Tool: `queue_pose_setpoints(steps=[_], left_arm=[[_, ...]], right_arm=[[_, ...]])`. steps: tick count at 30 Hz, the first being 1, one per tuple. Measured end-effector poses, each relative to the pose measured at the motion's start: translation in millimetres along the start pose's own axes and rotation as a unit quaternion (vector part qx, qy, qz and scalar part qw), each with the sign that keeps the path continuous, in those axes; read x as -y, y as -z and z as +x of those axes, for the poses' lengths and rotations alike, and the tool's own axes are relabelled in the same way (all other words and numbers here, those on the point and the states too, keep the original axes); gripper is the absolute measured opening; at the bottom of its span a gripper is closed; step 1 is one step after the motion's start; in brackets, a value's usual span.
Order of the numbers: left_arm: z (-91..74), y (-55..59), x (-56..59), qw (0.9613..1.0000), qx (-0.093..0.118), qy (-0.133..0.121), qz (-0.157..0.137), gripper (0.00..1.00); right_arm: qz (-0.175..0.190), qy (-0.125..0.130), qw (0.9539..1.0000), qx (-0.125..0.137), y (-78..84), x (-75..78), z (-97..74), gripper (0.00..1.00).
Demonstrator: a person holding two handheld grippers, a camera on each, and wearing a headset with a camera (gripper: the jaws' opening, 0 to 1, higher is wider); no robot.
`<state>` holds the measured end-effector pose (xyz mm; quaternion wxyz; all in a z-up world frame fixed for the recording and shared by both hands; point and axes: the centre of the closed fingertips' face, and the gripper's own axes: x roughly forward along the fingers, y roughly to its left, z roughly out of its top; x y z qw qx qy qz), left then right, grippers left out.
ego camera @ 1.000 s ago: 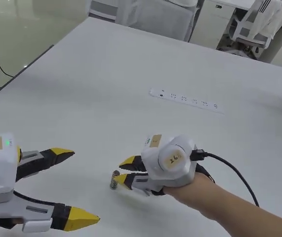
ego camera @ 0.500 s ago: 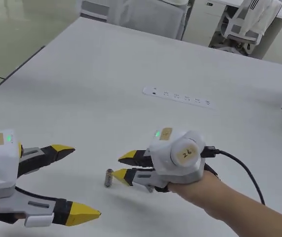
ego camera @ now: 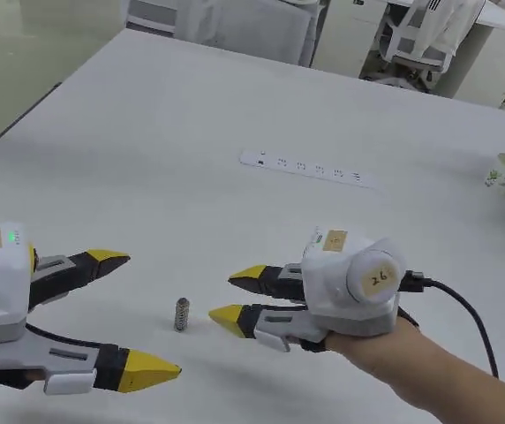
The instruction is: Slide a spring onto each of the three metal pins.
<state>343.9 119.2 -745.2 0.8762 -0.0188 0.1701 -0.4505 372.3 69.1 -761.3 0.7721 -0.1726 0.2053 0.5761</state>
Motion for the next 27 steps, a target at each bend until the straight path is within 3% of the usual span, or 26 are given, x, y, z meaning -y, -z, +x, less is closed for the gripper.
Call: queue_pose_setpoints(steps=[12,15,27], left_arm=[[5.5,-2.7,2.5,1.0000,-0.003,0.005,0.003,0.98],[7.0,-3.4,3.3,1.0000,-0.004,0.007,0.005,0.98],[10.1,-7.2,7.1,0.9999,-0.002,0.011,0.008,0.98]], right_arm=[[0.037,0.033,0.9985,0.020,14.0,9.2,-26.6,0.40],[0.055,0.035,0.9972,0.036,15.1,7.1,-30.7,0.48],[0.055,0.065,0.9959,0.030,33.8,14.0,-51.3,0.65]])
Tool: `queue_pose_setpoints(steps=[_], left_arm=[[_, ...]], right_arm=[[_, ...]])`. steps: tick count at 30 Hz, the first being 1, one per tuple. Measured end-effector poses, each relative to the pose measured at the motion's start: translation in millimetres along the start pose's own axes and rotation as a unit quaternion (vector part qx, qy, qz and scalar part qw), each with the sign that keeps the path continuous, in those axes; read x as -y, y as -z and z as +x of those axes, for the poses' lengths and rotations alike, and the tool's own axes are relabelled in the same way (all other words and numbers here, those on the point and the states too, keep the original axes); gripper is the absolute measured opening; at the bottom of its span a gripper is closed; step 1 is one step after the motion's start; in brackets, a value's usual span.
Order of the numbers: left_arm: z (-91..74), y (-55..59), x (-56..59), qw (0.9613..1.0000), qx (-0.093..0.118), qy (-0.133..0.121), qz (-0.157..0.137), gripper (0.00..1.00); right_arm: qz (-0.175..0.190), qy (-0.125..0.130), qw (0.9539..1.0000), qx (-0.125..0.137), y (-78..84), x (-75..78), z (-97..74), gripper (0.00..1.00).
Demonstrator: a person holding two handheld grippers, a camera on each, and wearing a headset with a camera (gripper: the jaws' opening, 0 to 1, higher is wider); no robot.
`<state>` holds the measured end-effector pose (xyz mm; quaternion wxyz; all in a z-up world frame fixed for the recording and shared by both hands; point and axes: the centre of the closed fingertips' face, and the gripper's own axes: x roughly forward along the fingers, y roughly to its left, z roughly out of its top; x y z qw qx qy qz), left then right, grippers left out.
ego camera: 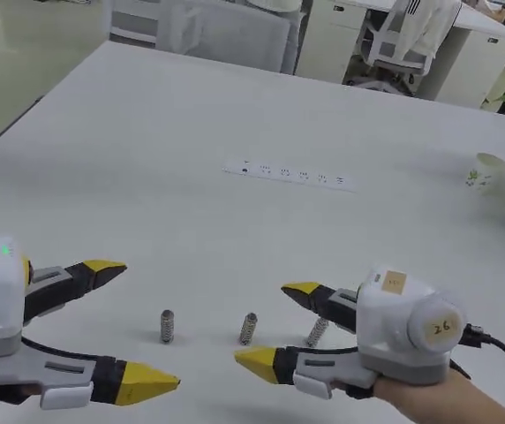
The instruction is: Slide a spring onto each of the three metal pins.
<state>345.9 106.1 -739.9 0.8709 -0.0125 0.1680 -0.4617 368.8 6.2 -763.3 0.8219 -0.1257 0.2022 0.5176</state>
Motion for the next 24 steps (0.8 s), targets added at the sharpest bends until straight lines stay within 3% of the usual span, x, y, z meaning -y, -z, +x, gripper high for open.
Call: queue_pose_setpoints(steps=[7,15,24], left_arm=[[1.0,-1.0,1.4,1.0000,0.004,-0.004,0.000,0.98],[-6.5,2.9,-1.3,0.9999,-0.001,-0.012,-0.003,0.98],[-15.1,7.5,-3.7,0.9997,0.000,-0.025,-0.006,0.98]], right_arm=[[0.014,0.022,0.9996,0.010,6.2,8.7,-15.4,0.80],[0.044,0.055,0.9973,0.018,20.5,25.0,-42.2,0.88],[0.076,0.083,0.9935,0.018,39.8,32.8,-68.1,0.95]])
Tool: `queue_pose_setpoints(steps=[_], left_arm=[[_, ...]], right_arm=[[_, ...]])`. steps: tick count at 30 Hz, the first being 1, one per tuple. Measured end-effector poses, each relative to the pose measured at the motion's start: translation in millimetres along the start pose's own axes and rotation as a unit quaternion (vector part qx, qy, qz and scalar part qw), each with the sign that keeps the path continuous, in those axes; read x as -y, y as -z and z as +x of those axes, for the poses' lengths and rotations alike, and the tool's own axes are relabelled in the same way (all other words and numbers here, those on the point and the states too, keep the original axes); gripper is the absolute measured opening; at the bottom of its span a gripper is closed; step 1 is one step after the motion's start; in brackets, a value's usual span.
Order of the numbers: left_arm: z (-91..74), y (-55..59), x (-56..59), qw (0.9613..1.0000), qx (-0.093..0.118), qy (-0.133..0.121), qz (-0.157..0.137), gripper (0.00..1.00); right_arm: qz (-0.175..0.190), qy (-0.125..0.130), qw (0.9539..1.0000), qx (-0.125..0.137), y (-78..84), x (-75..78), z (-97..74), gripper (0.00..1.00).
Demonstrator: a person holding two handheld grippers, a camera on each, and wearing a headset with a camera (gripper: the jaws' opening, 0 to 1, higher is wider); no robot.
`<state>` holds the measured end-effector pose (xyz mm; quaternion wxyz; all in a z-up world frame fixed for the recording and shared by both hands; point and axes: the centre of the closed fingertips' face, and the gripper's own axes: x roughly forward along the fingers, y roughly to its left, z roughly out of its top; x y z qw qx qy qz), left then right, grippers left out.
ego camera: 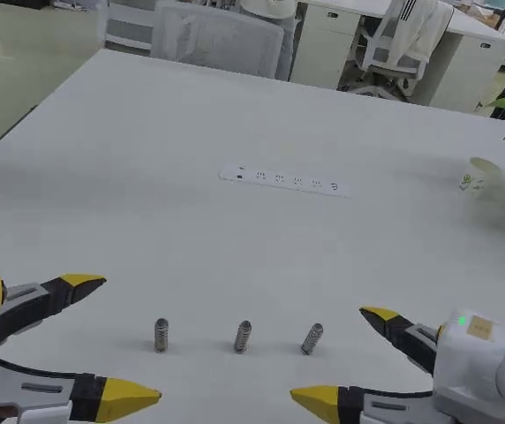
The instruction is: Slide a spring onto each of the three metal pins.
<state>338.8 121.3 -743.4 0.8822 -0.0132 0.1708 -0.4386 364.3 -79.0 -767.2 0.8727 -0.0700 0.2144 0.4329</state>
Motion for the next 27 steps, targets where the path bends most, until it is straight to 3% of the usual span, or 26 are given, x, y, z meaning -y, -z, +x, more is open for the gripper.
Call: queue_pose_setpoints(steps=[12,17,27], left_arm=[[-21.1,10.4,-8.0,0.9997,-0.003,-0.024,-0.010,0.98],[-30.3,7.7,-14.2,0.9991,0.006,-0.038,-0.015,0.98],[-21.2,11.7,-9.3,0.9995,-0.001,-0.030,-0.011,0.98]], right_arm=[[-0.002,0.008,0.9999,-0.009,8.5,8.9,-18.9,0.99],[-0.009,0.006,0.9999,-0.012,7.5,10.2,-23.2,0.99],[-0.014,-0.009,0.9997,-0.016,10.5,-0.6,-13.8,0.98]])
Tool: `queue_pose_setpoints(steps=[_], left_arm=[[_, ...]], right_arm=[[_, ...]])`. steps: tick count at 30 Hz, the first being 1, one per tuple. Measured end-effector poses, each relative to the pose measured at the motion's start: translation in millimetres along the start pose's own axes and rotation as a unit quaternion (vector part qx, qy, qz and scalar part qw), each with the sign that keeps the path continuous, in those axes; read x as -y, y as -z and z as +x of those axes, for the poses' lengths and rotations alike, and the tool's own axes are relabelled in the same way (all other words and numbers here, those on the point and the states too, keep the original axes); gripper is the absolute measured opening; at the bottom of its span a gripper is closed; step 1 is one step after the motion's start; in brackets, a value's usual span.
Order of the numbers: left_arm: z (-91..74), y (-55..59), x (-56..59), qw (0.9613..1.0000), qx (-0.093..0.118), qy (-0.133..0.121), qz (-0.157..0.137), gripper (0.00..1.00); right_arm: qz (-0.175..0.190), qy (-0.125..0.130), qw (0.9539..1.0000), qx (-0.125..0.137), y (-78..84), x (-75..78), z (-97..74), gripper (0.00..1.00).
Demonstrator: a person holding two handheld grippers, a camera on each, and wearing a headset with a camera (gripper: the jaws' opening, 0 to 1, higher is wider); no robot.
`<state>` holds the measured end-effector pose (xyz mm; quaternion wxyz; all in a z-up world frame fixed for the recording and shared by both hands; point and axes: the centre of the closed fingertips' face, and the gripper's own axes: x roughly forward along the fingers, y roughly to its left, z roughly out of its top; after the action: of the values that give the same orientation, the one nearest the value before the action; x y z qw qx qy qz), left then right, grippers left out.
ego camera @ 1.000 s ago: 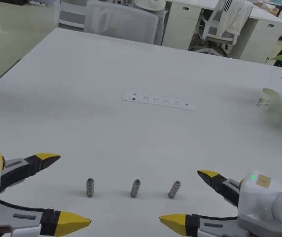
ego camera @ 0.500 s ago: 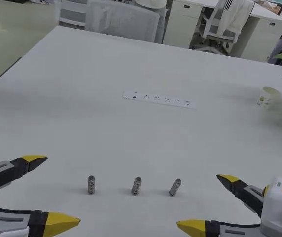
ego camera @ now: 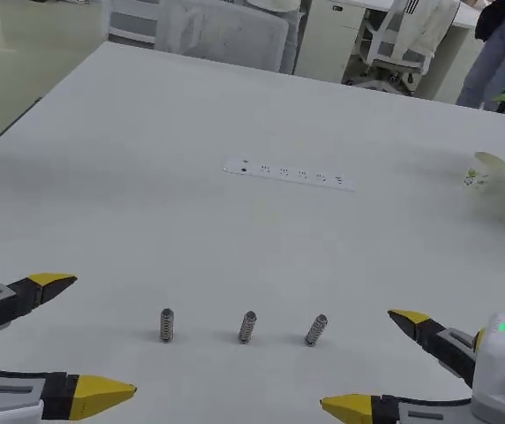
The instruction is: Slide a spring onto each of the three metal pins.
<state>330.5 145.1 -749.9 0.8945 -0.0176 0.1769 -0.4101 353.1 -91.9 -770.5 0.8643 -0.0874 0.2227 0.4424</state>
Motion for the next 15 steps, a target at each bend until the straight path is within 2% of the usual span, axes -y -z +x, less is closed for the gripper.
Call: queue_pose_setpoints(steps=[6,15], left_arm=[[3.0,2.5,2.3,0.9999,-0.009,0.006,0.006,0.98],[0.9,3.1,-0.6,1.0000,-0.008,0.000,-0.001,0.98]], right_arm=[[0.004,0.003,1.0000,0.003,-2.8,1.7,-1.2,0.98],[0.008,0.004,1.0000,-0.004,2.7,2.2,-3.6,0.97]])
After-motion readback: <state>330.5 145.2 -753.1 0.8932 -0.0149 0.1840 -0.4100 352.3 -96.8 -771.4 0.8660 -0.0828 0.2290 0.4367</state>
